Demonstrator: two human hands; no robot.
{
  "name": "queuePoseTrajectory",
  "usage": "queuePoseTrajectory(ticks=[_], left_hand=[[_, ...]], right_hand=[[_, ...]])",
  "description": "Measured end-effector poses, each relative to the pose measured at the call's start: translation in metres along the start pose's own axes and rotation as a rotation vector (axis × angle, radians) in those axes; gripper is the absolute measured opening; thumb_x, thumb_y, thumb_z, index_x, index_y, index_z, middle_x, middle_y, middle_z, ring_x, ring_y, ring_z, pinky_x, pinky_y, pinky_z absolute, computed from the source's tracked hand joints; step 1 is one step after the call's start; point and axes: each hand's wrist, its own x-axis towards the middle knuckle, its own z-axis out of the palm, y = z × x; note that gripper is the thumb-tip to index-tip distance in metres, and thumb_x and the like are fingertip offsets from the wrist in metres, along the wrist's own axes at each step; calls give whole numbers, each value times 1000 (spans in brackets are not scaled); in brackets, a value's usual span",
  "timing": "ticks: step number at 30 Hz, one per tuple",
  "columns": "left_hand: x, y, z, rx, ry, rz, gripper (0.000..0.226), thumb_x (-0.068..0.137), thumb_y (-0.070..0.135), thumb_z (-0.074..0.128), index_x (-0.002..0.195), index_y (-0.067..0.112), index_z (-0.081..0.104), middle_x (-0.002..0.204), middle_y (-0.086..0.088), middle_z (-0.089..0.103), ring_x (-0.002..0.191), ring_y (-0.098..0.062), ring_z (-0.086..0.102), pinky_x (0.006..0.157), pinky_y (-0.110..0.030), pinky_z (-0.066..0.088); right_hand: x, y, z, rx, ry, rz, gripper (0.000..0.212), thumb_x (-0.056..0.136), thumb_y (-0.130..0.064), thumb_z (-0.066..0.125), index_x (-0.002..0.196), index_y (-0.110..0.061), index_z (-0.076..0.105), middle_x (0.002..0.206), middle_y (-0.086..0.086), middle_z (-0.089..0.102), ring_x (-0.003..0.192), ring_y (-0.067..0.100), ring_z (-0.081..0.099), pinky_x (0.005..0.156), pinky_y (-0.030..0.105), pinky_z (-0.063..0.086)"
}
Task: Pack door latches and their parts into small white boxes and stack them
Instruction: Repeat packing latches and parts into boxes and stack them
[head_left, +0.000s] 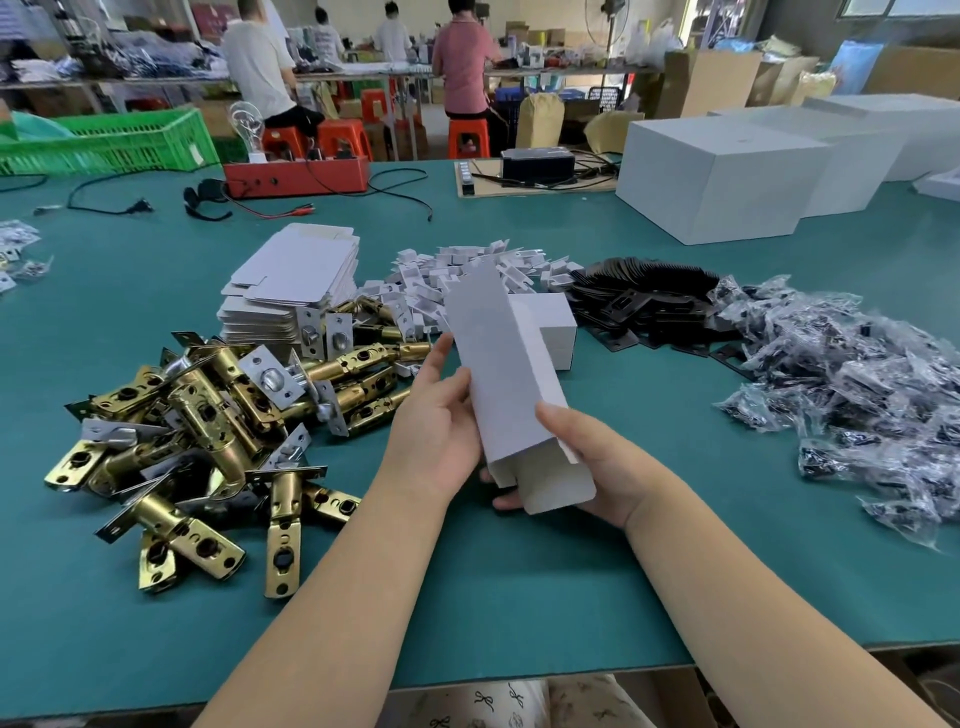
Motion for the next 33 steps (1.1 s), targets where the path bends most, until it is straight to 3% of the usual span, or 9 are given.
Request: queuePoseTrajectory(ticks=[2, 5, 9, 12, 16, 19, 23, 29, 33], left_hand=[[1, 3, 0, -7, -12, 10, 43, 84, 1, 54, 121, 23, 55, 105, -12, 72, 94, -25, 68, 88, -44, 55], [2, 8, -1, 45, 3, -22, 29, 89, 28, 55, 117, 26, 60, 112, -11, 69, 107, -29, 62, 99, -43, 45], [-1, 15, -4, 47, -9, -32, 63, 75, 64, 56, 118, 19, 64, 108, -8, 70, 99, -24, 64, 86, -37, 47], [0, 12, -2, 139, 69, 41, 56, 80, 47, 64, 122, 11, 61, 113, -10, 69, 102, -23, 66, 88, -38, 53], [6, 8, -4, 238, 227, 79, 17, 94, 16, 60, 107, 7, 65, 91, -7, 74, 79, -15, 71, 65, -31, 57], [7, 10, -5, 220, 189, 33, 25, 100, 32, 50, 108, 14, 66, 93, -5, 75, 79, -14, 71, 63, -28, 56], [5, 13, -11, 153, 269, -121, 44, 91, 60, 51, 95, 21, 70, 83, -5, 72, 72, -20, 68, 69, -31, 49], [1, 14, -11, 135, 310, -188, 19, 76, 26, 70, 88, 13, 66, 73, -6, 71, 65, -20, 68, 72, -33, 51], [2, 12, -9, 319, 302, 66, 10, 89, 9, 64, 97, 11, 69, 84, -6, 71, 74, -19, 66, 66, -34, 53]], right_hand=[[3, -1, -1, -119, 129, -121, 72, 61, -50, 73, 124, -21, 54, 103, 4, 65, 90, 21, 63, 78, 39, 56], [5, -5, 0, -472, 351, -331, 56, 64, -55, 67, 117, -52, 50, 108, -25, 61, 101, 3, 57, 79, 14, 47], [5, 1, -6, -914, 604, -392, 75, 64, -51, 76, 127, -60, 37, 118, -21, 45, 114, 4, 38, 101, 27, 33], [5, 2, -8, -1118, 653, -429, 79, 66, -41, 81, 136, -46, 42, 124, -13, 46, 108, 6, 33, 107, 41, 25], [5, 2, -9, -1148, 652, -408, 83, 66, -38, 81, 138, -42, 41, 129, -8, 47, 116, 15, 36, 108, 40, 25], [5, 3, -8, -1199, 659, -431, 83, 65, -37, 82, 139, -39, 43, 128, -6, 48, 115, 18, 38, 107, 40, 25], [6, 4, 0, -1412, 686, -547, 80, 60, -25, 82, 134, -29, 53, 128, 5, 53, 116, 32, 45, 105, 62, 23], [6, 4, 3, -1543, 722, -621, 80, 54, -17, 83, 130, -24, 59, 125, 10, 57, 113, 39, 50, 104, 70, 22], [4, 3, -1, -1441, 693, -495, 82, 62, -24, 81, 137, -32, 49, 132, 4, 50, 122, 32, 42, 112, 59, 11]])
